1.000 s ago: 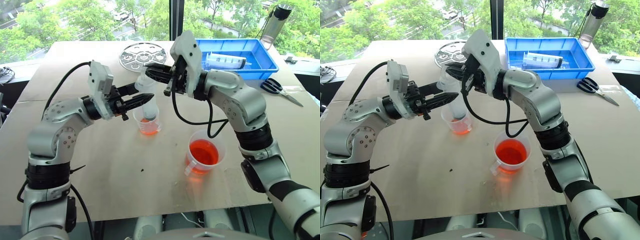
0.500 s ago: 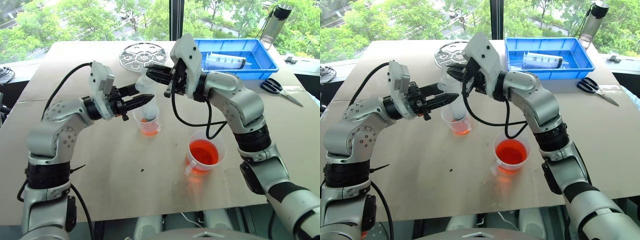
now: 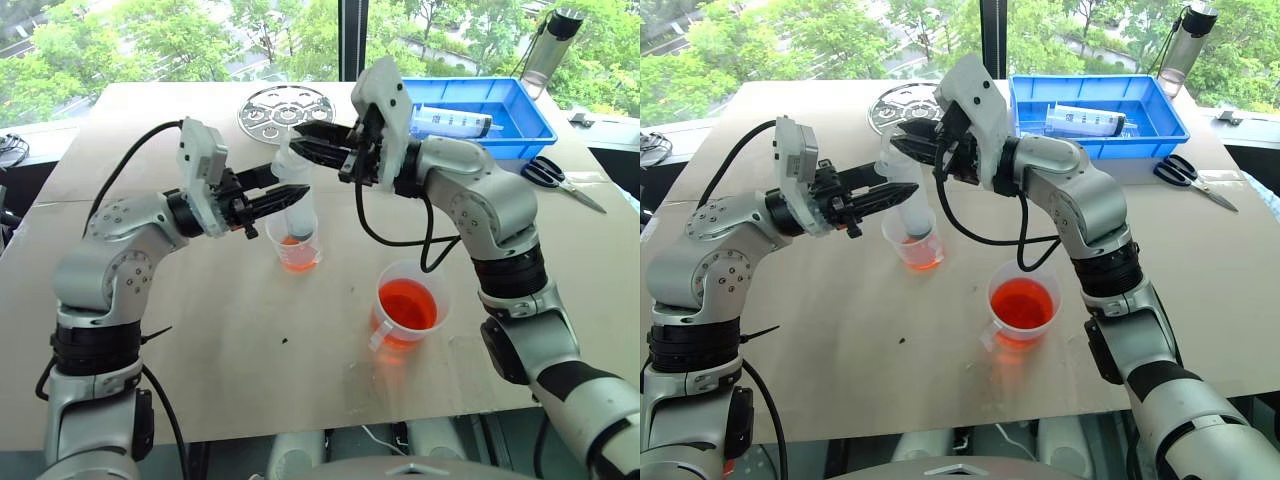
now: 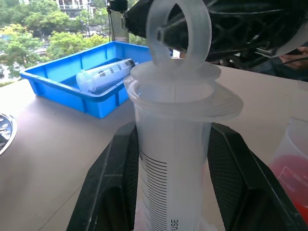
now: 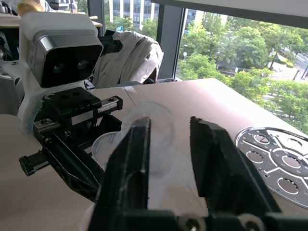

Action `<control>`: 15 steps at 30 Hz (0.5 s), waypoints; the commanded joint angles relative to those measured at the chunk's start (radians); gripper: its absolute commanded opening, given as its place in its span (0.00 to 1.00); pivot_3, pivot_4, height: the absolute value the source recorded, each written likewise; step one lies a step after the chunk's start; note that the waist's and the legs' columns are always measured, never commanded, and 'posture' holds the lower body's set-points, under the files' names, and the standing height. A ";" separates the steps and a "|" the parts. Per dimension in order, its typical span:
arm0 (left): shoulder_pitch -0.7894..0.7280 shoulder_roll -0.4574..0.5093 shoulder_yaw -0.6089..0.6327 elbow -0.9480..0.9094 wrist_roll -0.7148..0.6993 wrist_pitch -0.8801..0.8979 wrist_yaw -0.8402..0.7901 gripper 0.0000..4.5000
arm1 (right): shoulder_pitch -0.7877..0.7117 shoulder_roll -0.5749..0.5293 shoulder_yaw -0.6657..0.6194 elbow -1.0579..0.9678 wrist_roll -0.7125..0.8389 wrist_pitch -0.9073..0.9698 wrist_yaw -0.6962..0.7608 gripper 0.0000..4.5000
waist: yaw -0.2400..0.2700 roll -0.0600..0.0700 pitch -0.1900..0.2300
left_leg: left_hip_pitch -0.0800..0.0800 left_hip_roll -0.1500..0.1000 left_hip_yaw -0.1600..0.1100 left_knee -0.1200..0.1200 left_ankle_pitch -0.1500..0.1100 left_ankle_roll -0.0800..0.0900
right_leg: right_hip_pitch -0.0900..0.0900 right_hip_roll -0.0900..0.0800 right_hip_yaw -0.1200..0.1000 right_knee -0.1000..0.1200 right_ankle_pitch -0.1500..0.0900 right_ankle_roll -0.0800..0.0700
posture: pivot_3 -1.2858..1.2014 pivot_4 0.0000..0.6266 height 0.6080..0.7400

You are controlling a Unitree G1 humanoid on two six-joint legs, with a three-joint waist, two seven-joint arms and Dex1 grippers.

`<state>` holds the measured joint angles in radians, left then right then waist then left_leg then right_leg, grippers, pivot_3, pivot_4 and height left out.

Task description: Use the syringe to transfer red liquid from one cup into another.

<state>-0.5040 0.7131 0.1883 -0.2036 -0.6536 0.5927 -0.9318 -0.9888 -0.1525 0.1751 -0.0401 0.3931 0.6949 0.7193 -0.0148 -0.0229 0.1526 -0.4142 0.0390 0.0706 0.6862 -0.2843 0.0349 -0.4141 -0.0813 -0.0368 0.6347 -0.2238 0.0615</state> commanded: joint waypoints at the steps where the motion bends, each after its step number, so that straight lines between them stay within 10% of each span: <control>1: -0.051 0.002 0.048 -0.039 -0.029 -0.048 -0.003 0.37 | -0.001 0.006 0.017 -0.015 0.011 0.013 0.014 0.70 | 0.001 0.000 0.000 | 0.000 0.000 0.000 0.000 0.000 0.000 | 0.000 0.000 0.000 0.000 0.000 0.000 | 0.52 0.24 1.00; 4: -0.054 0.004 0.048 -0.034 -0.029 -0.050 -0.006 0.37 | -0.003 0.011 -0.005 -0.010 0.003 0.019 -0.021 0.99 | 0.000 0.000 0.000 | 0.000 0.000 0.000 0.000 0.000 0.000 | 0.000 0.000 0.000 0.000 0.000 0.000 | 0.52 0.24 1.00; 15: -0.097 0.040 0.120 0.029 -0.134 0.074 0.011 0.37 | 0.087 -0.060 -0.130 -0.168 0.153 0.023 0.034 0.99 | 0.001 0.000 0.000 | 0.000 0.000 -0.001 0.000 0.000 0.000 | 0.000 0.000 0.000 0.000 0.000 0.000 | 0.52 0.24 1.00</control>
<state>-0.5756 0.7296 0.2524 -0.1809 -0.7362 0.6315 -0.9306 -0.9062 -0.1980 0.0892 -0.1368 0.5082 0.7507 0.7307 -0.0140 -0.0230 0.1525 -0.4144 0.0390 0.0703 0.6862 -0.2843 0.0349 -0.4140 -0.0815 -0.0372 0.6343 -0.2238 0.0615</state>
